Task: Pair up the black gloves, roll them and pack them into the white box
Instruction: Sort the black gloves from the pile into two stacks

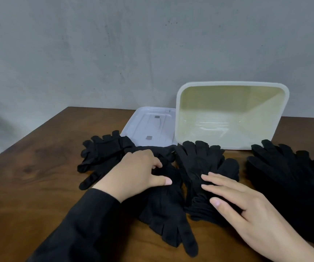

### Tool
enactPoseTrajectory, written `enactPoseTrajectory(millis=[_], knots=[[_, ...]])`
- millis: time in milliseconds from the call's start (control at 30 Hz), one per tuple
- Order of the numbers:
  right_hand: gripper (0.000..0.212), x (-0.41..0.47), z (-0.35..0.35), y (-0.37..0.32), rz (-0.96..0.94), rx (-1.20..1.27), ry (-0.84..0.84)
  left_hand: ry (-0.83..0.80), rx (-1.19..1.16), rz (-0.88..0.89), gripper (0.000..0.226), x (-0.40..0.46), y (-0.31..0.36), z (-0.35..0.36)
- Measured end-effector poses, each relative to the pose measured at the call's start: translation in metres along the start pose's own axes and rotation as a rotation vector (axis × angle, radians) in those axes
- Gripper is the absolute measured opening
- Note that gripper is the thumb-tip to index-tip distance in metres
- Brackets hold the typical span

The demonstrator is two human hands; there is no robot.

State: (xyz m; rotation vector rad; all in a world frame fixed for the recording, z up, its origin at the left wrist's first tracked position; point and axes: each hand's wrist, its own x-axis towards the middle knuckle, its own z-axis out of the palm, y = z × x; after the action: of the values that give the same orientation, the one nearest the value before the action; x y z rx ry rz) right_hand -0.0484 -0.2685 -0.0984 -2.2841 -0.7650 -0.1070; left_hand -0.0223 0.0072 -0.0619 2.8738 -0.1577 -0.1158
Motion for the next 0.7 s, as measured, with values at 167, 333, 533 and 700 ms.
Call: enactPoseTrajectory(millis=[167, 333, 533, 700], knots=[[0.046, 0.000, -0.001, -0.001, 0.003, -0.012, -0.014, -0.003, 0.024, -0.003, 0.045, 0.005, 0.014, 0.013], [0.048, -0.001, -0.002, -0.001, 0.014, -0.017, -0.023, 0.032, -0.249, 0.037, 0.031, 0.001, 0.010, 0.012], [0.047, -0.002, -0.003, -0.004, 0.034, -0.010, -0.020, 0.315, -1.339, -0.014, 0.037, -0.006, -0.001, -0.014], [0.056, 0.000, -0.009, -0.019, 0.031, 0.010, 0.145, 0.468, -1.319, 0.132, 0.047, -0.005, 0.020, -0.021]])
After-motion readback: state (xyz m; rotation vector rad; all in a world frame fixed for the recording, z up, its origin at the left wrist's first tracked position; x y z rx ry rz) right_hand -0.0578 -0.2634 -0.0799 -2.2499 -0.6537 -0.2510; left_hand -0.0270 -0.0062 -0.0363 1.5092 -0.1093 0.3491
